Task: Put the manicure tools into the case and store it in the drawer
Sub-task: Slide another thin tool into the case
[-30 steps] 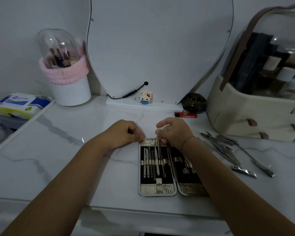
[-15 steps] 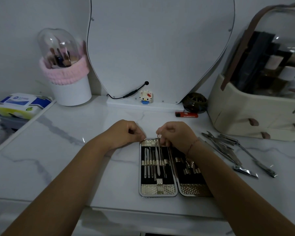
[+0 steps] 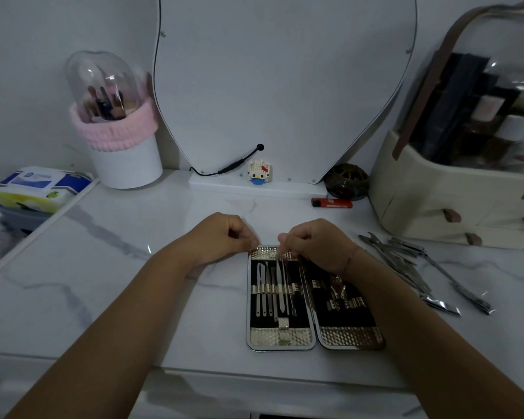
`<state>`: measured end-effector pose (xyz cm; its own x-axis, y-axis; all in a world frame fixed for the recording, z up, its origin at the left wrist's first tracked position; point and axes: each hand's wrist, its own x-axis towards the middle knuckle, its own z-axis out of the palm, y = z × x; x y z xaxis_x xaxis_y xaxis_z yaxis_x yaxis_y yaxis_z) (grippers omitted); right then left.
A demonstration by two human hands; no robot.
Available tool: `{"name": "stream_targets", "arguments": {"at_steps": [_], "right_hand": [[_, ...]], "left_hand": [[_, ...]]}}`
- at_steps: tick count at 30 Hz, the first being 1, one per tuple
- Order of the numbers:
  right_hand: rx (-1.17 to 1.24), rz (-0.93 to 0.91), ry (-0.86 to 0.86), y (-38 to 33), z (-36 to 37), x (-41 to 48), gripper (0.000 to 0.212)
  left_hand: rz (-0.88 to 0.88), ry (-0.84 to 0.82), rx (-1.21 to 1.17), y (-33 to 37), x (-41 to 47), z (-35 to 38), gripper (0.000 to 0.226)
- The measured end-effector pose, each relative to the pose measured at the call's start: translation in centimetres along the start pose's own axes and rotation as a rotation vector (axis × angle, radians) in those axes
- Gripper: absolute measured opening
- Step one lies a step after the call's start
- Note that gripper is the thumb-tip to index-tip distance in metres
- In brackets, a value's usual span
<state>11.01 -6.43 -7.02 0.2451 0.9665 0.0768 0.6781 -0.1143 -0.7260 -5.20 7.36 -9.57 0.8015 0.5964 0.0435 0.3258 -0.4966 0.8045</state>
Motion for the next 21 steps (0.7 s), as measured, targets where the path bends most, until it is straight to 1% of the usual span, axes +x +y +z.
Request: {"name": "stream_targets", "arguments": {"at_steps": [3, 8, 11, 13, 16, 17, 19, 21], "right_hand": [[-0.041, -0.012, -0.028, 0.0, -0.1, -0.1, 0.027], [-0.019, 0.016, -0.053, -0.2, -0.3, -0.5, 0.026], [0.016, -0.015, -0.052, -0.4, -0.9, -1.1, 0.024], [0.024, -0.025, 0.026, 0.0, -1.8, -1.7, 0.018], [-0.021, 0.057, 0.255, 1.7, -4.6, -2.9, 0.012], [-0.068, 0.096, 0.296, 2.4, -5.7, -3.5, 0.010], [-0.156, 0.192, 0.303, 3.7, -7.6, -4.5, 0.007], [-0.243, 0.268, 0.253, 4.5, -8.6, -5.3, 0.006]], "left_hand": [[-0.006, 0.001, -0.007, 0.1, -0.1, 0.0, 0.002], [-0.004, -0.002, -0.002, 0.2, -0.1, 0.0, 0.005], [-0.010, -0.004, -0.018, 0.2, -0.2, 0.0, 0.006], [-0.003, -0.006, -0.029, 0.2, -0.3, -0.1, 0.011], [-0.002, -0.014, -0.045, 0.3, -0.3, -0.1, 0.013], [-0.004, -0.014, -0.049, 0.4, -0.3, 0.0, 0.013], [-0.006, -0.010, -0.052, 0.5, -0.2, 0.0, 0.012], [0.001, -0.014, -0.053, 0.5, -0.2, 0.0, 0.012]]}}
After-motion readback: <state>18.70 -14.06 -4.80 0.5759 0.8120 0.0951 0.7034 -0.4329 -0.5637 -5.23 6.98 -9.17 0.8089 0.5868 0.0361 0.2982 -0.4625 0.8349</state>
